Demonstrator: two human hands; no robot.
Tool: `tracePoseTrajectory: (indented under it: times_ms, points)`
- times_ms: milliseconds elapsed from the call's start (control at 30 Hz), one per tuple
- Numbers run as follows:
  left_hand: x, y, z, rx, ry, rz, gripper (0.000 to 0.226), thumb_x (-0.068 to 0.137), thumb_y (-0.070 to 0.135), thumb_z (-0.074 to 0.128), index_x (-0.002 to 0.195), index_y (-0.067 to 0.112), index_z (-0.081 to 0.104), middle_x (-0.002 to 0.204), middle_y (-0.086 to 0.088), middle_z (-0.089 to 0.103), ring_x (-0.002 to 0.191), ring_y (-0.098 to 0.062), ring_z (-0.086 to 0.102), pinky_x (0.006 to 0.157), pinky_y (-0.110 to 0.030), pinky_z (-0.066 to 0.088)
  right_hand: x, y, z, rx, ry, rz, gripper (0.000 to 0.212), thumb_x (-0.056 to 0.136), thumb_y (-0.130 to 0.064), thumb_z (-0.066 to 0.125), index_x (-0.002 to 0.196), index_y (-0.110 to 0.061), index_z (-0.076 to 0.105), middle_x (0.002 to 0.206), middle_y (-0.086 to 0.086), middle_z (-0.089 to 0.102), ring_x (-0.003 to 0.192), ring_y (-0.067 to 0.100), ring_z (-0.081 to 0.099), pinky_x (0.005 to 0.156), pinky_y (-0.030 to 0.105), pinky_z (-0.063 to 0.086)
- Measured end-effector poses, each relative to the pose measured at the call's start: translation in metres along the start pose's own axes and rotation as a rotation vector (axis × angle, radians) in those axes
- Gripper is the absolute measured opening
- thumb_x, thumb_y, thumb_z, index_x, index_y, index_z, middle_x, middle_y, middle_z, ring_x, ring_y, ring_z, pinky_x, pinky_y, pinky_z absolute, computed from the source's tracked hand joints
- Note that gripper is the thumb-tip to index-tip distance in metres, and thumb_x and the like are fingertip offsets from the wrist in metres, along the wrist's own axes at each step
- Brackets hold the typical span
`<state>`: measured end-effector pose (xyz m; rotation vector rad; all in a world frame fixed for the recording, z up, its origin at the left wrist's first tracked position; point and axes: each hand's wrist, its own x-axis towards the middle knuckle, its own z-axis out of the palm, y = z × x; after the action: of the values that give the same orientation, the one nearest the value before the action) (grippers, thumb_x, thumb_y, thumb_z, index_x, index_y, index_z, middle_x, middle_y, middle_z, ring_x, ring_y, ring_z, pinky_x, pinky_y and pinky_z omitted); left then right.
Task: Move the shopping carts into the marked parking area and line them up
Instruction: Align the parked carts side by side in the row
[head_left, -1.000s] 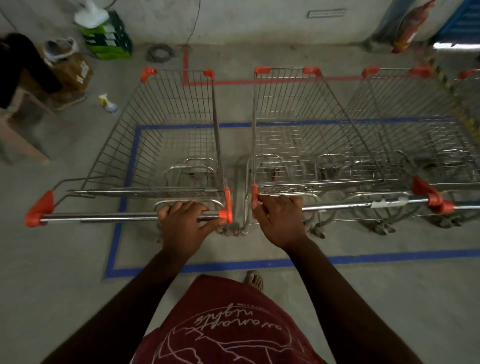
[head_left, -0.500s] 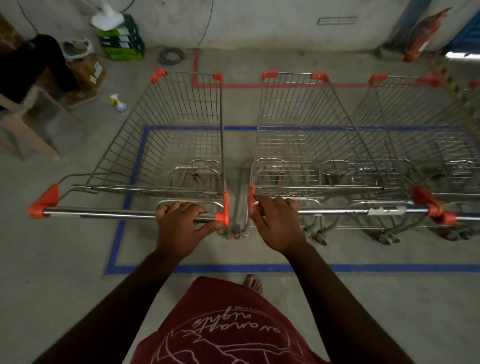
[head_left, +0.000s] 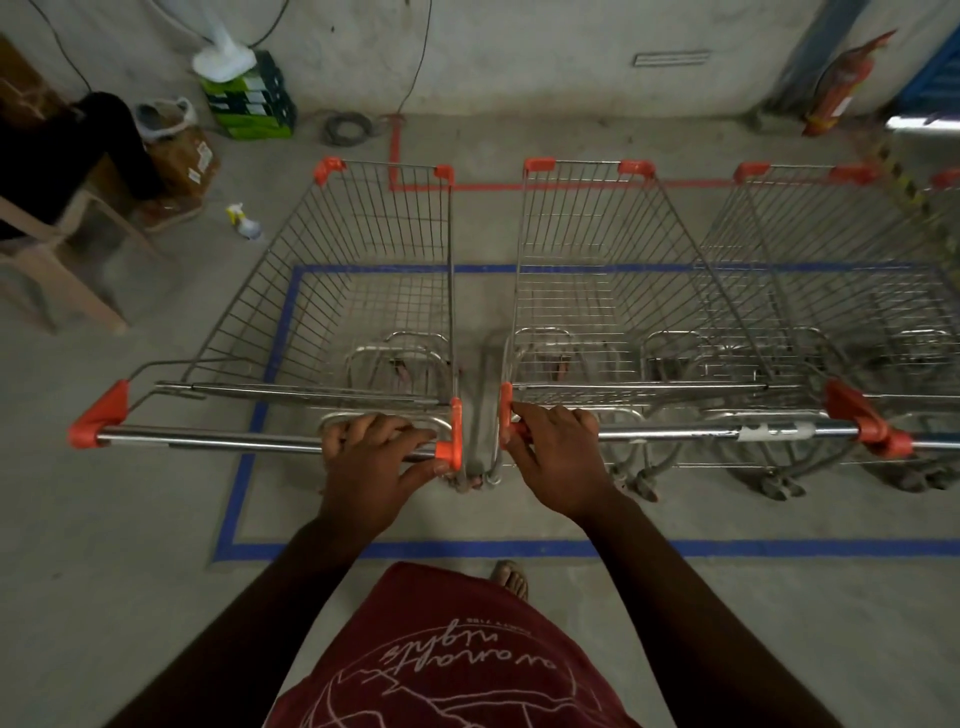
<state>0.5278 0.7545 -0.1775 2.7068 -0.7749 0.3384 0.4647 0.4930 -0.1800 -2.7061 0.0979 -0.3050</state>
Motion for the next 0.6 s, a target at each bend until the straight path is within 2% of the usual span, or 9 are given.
tracePoseTrajectory:
  times_ms: [67, 133, 267, 600]
  points:
    - [0.000, 0.008, 0.004, 0.046, -0.017, 0.068, 0.047, 0.092, 0.063, 0.048, 0.128, 0.041, 0.068, 0.117, 0.014, 0.069, 0.116, -0.017, 0.060, 0.103, -0.046, 0.028, 0.000, 0.001, 0.000, -0.010, 0.000, 0.002, 0.046, 0.103, -0.054, 0.041, 0.123, -0.023, 0.067, 0.093, -0.009, 0.077, 0.091, 0.022, 0.068, 0.089, 0.036, 0.029]
    - [0.001, 0.013, 0.007, 0.072, -0.017, 0.085, 0.046, 0.095, 0.057, 0.049, 0.133, 0.039, 0.067, 0.115, 0.015, 0.070, 0.111, -0.017, 0.064, 0.102, -0.046, 0.030, 0.000, 0.001, -0.001, -0.003, -0.012, 0.012, 0.044, 0.103, -0.054, 0.043, 0.125, -0.024, 0.067, 0.094, -0.011, 0.076, 0.091, 0.019, 0.068, 0.089, 0.034, 0.027]
    - [0.006, 0.014, 0.011, 0.016, 0.018, 0.071, 0.044, 0.097, 0.059, 0.047, 0.127, 0.036, 0.070, 0.105, 0.015, 0.071, 0.097, -0.016, 0.065, 0.092, -0.042, 0.032, -0.004, 0.002, -0.003, 0.016, -0.022, 0.012, 0.043, 0.104, -0.053, 0.044, 0.127, -0.025, 0.066, 0.094, -0.013, 0.076, 0.092, 0.018, 0.068, 0.094, 0.038, 0.032]
    - [0.013, 0.014, 0.006, -0.044, -0.048, 0.055, 0.044, 0.098, 0.060, 0.044, 0.128, 0.038, 0.068, 0.109, 0.016, 0.071, 0.100, -0.016, 0.064, 0.091, -0.042, 0.031, -0.007, -0.001, -0.008, 0.021, -0.065, 0.014, 0.050, 0.104, -0.056, 0.038, 0.132, -0.024, 0.065, 0.099, -0.011, 0.076, 0.096, 0.021, 0.067, 0.097, 0.041, 0.032]
